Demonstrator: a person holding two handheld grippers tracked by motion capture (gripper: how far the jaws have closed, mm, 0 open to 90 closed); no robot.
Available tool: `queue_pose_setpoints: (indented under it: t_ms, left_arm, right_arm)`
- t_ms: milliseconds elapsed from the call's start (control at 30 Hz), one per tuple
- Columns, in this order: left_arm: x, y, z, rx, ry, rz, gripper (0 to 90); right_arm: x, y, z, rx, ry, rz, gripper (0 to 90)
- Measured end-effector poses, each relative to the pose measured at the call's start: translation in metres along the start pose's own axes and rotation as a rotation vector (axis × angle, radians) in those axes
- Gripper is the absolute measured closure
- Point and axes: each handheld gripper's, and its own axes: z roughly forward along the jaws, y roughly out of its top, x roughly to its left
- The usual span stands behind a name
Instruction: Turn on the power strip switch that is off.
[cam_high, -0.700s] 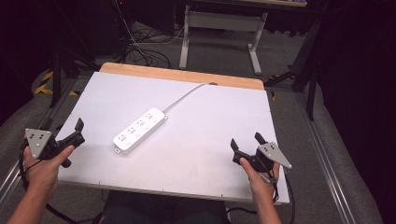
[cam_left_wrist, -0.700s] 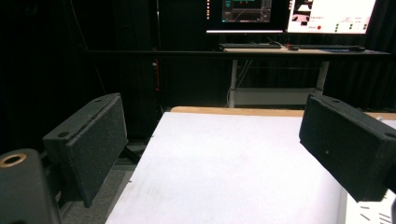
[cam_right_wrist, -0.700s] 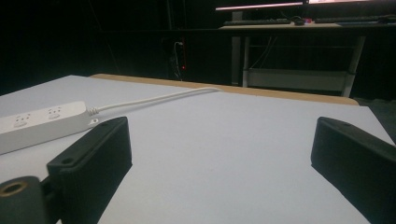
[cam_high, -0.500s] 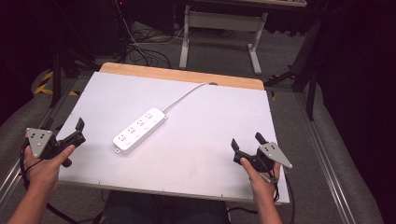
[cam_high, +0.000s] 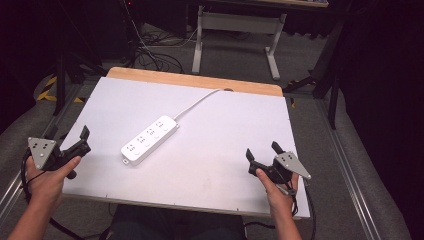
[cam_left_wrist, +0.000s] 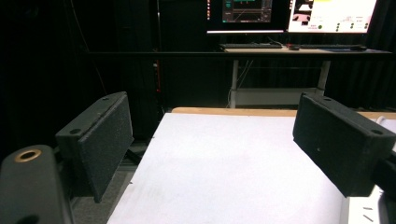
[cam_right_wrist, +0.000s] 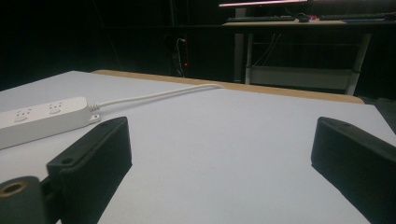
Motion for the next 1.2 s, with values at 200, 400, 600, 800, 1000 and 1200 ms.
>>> queue_pose_setpoints:
  t_ms: [200,400,600,800,1000,1200]
  left_arm:
    - [-0.0005,-0.0004,-0.0005,0.002,-0.009,0.012,26.9]
    - [-0.0006,0.0001,-0.0018,0.015,-0.028,0.021,42.6]
    - [-0.0003,0.0005,-0.0027,0.022,-0.019,0.025,51.9]
    - [0.0013,0.0016,-0.004,0.043,-0.015,0.023,62.9]
    - [0.0015,0.0028,-0.0048,0.069,-0.009,0.012,72.1]
    - [0.002,0.0035,-0.0056,0.07,0.006,0.014,78.4]
  right_arm:
    - [-0.0001,0.0,0.0016,-0.002,0.002,0.0,5.6]
    - [0.0002,0.001,0.001,-0.001,-0.001,0.004,5.5]
    - [-0.0004,0.001,0.0011,-0.003,-0.003,0.004,5.5]
    - [-0.0003,0.001,0.0011,-0.002,-0.003,0.004,5.5]
    - [0.0004,0.001,0.0016,-0.001,0.003,0.002,5.5]
    - [0.0003,0.0012,0.0014,-0.001,0.004,0.003,5.5]
